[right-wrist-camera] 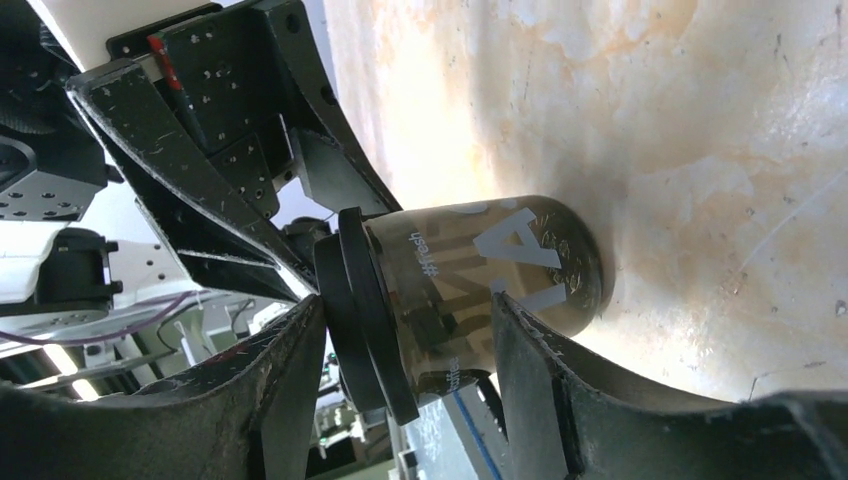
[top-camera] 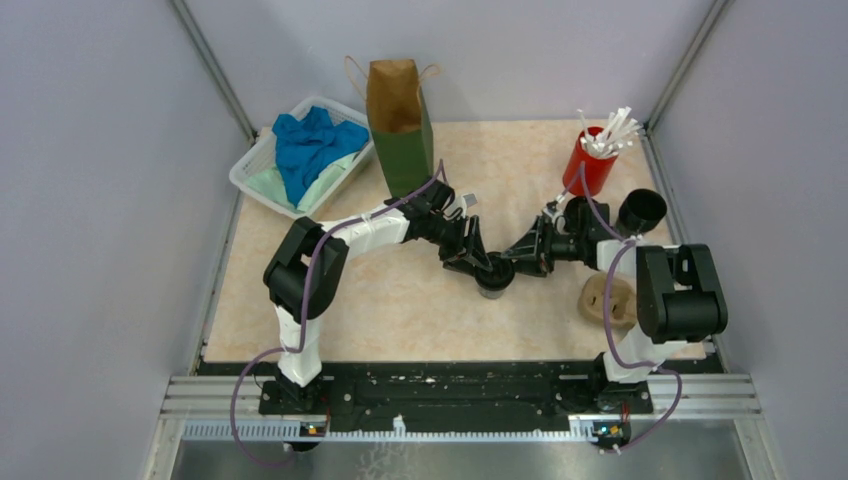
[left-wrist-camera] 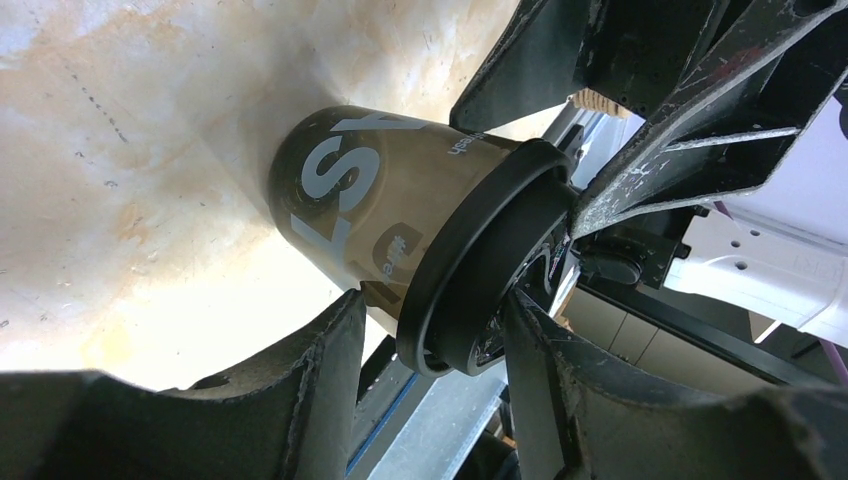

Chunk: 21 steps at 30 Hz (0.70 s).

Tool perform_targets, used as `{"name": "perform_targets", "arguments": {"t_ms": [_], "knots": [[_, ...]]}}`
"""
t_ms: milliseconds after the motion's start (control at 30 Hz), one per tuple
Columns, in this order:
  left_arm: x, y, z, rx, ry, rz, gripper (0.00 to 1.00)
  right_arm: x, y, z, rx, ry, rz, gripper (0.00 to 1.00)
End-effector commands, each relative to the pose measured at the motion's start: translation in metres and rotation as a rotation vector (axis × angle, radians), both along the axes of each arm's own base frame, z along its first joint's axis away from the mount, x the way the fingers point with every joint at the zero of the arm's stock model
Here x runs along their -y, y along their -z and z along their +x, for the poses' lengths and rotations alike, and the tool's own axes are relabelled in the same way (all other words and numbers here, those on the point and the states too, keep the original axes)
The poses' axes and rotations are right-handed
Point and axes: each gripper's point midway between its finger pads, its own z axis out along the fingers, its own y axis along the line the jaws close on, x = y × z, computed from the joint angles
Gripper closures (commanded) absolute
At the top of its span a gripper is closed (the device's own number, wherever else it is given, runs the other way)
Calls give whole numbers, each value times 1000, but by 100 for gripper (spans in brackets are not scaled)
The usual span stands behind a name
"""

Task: Pack the takeout coffee
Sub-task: Close the cup lid on the coffee cup.

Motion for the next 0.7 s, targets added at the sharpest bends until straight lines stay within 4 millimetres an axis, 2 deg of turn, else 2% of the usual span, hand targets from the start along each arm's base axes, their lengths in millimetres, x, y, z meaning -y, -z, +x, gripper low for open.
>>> {"name": "perform_targets", "arguments": {"t_ms": [0,133,267,400,433,500,667], "knots": [[-31,72,-3,-4,-33,253,43,14,52,-4,-17,87,-184,44],[-32,75,-5,-10,-33,250,43,15,81,-24,-64,99,-182,49],[-34,77,-6,-10,-37,255,43,22,87,-26,-16,139,-244,51],[-34,78,-5,-15,-36,255,43,26,103,-26,-81,141,-261,52],[-33,76,-4,-10,-35,253,43,26,100,-25,-85,141,-259,52],[-32,71,-1,1,-33,252,43,25,81,-17,-49,139,-250,51],[-23,49,8,35,-22,223,38,21,13,6,76,115,-217,36]]}}
